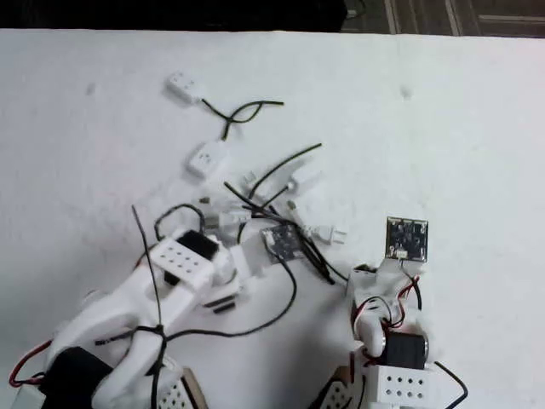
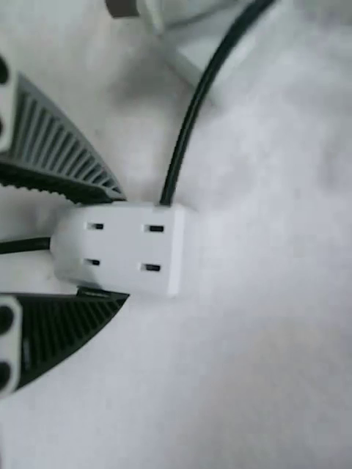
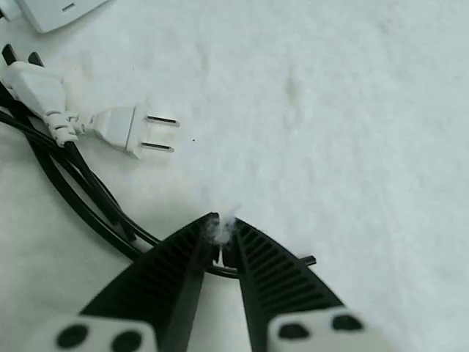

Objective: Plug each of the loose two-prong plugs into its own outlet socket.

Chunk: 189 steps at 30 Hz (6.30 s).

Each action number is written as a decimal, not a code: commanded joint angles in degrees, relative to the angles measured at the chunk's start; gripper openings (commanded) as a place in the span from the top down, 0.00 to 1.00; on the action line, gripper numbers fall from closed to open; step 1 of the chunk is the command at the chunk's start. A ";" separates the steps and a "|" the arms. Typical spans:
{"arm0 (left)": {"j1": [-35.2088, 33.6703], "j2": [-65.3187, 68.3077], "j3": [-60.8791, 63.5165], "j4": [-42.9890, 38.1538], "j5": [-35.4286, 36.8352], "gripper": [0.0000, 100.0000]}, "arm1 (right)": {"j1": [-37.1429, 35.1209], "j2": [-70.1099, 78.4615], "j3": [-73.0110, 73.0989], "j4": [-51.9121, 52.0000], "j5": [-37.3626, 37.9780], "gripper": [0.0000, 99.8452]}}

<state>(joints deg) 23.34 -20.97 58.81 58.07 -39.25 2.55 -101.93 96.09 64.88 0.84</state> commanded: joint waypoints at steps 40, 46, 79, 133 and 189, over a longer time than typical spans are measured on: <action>-33.36 -43.12 7.56 2.81 24.97 0.77 | 4.88 -0.13 -5.10 -4.44 34.55 0.98; -34.86 -53.41 17.32 2.81 24.53 0.77 | 0.75 0.92 -19.25 -0.84 34.46 0.98; -40.22 -68.53 27.08 5.27 17.23 0.76 | -25.27 103.69 -76.57 -4.53 25.85 0.86; -40.13 -68.53 28.75 3.60 16.97 0.77 | 5.93 90.07 -70.86 0.75 -59.34 0.98; -40.13 -68.62 29.71 3.25 16.79 0.77 | 1.10 106.95 -81.76 11.12 79.47 0.48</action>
<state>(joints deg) -16.48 -89.01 88.79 62.73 -21.85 4.48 -0.57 19.08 78.07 79.43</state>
